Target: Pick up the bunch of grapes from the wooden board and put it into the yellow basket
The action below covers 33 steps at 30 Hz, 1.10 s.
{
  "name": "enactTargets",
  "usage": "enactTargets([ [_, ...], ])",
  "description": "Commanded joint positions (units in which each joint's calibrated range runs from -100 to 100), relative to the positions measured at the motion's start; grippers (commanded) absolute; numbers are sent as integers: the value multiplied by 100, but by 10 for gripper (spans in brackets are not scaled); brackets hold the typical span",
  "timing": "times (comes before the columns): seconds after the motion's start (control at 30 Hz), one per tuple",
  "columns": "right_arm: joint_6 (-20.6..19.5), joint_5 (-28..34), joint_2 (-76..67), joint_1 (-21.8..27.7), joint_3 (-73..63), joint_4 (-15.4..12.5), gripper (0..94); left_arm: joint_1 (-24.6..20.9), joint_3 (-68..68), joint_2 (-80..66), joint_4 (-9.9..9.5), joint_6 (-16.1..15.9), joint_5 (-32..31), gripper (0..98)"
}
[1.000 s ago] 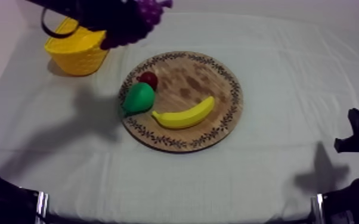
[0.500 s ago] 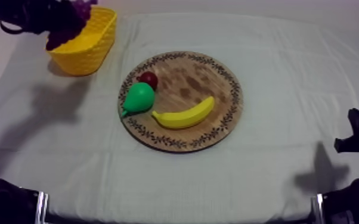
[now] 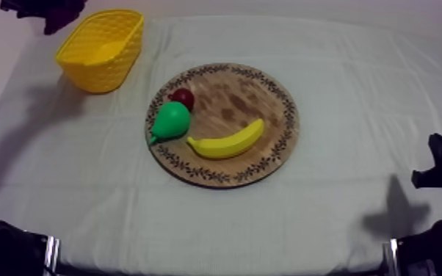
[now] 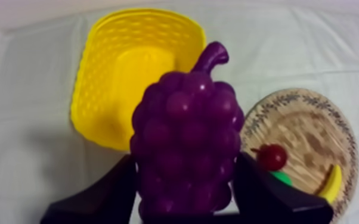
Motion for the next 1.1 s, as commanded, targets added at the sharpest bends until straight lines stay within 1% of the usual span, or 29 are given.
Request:
enactTargets([
  [0.0, 1, 2, -2, 2, 4, 0, 2, -53, -238, 385, 7, -14, 20, 465],
  [0.33, 1, 2, -2, 2, 4, 0, 2, -294, -1107, 1636, -38, -232, -138, 470],
  [0.57, 1, 2, -2, 2, 4, 0, 2, -355, -1654, 2409, -47, -365, -333, 460],
  [1.07, 1, 2, -2, 2, 4, 0, 2, -489, -2197, 3527, -39, -422, -472, 458],
])
